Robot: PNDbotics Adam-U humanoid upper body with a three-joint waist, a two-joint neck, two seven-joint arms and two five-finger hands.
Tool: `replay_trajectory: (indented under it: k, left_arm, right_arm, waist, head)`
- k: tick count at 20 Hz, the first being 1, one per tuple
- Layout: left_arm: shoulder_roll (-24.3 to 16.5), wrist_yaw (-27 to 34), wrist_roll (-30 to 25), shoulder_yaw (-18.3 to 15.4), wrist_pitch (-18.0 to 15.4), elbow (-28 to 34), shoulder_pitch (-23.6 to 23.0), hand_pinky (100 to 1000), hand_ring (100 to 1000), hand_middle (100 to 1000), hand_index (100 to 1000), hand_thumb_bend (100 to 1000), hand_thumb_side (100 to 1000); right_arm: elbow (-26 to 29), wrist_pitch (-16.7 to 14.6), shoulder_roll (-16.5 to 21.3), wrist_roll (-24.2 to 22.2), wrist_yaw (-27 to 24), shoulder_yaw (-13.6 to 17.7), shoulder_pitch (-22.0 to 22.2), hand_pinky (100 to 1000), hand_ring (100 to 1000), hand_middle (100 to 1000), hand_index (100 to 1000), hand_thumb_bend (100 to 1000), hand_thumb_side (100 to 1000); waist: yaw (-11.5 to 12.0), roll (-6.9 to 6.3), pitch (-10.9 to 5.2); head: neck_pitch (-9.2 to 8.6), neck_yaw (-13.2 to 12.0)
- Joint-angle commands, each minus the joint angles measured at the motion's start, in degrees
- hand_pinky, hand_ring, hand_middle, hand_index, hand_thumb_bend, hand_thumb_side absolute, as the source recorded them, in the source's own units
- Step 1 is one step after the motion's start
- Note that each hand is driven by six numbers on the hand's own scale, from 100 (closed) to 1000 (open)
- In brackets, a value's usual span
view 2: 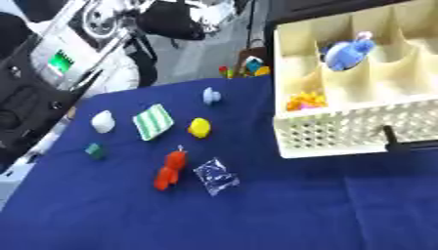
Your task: Pick up objects from table and place into drawer.
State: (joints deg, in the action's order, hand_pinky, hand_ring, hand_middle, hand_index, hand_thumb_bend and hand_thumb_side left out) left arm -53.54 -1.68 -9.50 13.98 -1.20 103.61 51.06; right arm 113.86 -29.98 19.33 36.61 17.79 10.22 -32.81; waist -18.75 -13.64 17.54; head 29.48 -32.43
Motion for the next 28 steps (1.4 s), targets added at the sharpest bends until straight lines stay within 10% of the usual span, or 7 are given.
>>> replay_trajectory:
  k: [1,15,28]
  left_arm:
    - [0.02,0.75,0.17,0.37,-0.82,-1.41,1.92,357,508,385,673,100,475]
    - [4.56,-1.62,-1.04,2.4,-5.81,-11.13,4.33,394,556,430,750,100,592]
    - [4.95,1.42,-13.0,3.67,-12.19,-10.5,3.59,698,876,828,1000,100,904]
  right_arm:
    - [0.73,-0.37,-0.05,0.17,-0.87,-0.09,-1.17,639,643,615,730,100,823]
    - [0.73,0.21,-1.9,-0.07,-1.77,-0.02,-1.85,642,645,611,728,100,828]
    - [0.73,0.78,-2.43,0.3,-1.43,0.18,-1.65,644,646,609,727,100,837]
  waist:
    - [-0.23,0.69,-0.78]
    - [-1.41,0.69,0.71]
    - [-1.19,0.69,1.55]
  head:
    - [-1.4,-1.43]
    - [-2.8,-2.53]
    - [-2.02,-1.41]
